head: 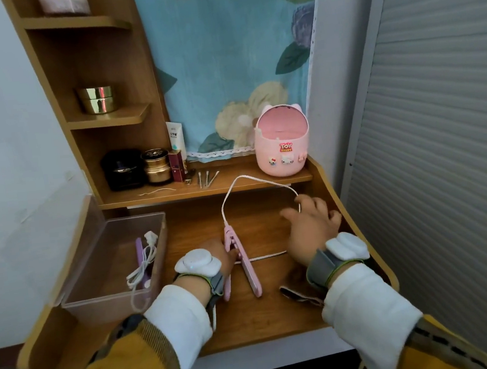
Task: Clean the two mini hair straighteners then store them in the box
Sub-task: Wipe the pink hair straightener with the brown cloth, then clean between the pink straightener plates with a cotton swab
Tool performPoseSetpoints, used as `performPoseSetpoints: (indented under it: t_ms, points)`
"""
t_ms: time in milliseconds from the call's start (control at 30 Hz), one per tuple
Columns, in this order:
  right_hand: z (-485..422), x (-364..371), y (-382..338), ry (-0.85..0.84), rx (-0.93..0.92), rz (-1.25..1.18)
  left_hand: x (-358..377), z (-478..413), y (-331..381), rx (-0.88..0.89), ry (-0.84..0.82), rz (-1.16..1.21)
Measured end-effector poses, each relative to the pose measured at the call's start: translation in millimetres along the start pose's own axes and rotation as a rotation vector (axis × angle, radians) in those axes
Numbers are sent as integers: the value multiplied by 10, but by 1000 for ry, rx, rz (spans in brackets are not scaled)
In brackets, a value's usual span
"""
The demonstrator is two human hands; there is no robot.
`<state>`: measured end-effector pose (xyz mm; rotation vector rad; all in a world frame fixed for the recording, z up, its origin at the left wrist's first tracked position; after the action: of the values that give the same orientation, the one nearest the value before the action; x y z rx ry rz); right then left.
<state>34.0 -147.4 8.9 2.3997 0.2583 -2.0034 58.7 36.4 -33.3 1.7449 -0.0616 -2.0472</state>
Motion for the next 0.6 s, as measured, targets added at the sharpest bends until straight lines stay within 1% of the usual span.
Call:
performPoseSetpoints:
  t_ms: [67, 100, 133, 167, 200, 267, 300, 367, 433, 533, 600]
  points:
    - [0, 197, 42, -208, 30, 40, 20, -1, 3, 15, 16, 10]
    - [14, 292, 100, -312, 77, 52, 25, 12, 7, 31, 26, -6]
    - [30, 341, 151, -371, 127, 49, 26, 14, 2, 42, 23, -30]
    - [24, 335, 189, -385, 165, 47, 13, 28, 6, 57, 17, -51]
    - [-20, 297, 191, -366, 169, 56, -5, 30, 8, 58, 3, -45]
    - [-156, 149, 74, -294, 100, 87, -73, 35, 12, 68, -27, -36]
    - [-232, 51, -25, -240, 49, 90, -130, 24, 29, 85, -19, -70]
    - [-374, -101, -241, -159, -37, 57, -296, -32, 56, 113, 21, -158]
    - [-520, -168, -398, -114, -105, -6, -530, -129, 89, 133, 70, -206]
    - [-690, -230, -597, -17, -229, -133, -911, -284, 131, 144, 145, -188]
    - [-837, -276, -702, 33, -260, -188, -1132, -413, 142, 139, 192, -151]
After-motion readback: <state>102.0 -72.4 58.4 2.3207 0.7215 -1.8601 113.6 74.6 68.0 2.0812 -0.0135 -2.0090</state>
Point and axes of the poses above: each hand's wrist, its own z-axis away from the middle knuckle, its own x-axis out of the palm, y = z × x, the point moved 5 cm from there along -z, towards the middle knuckle, and after that the axes turned 14 degrees about -x, right-handed, at the moved point
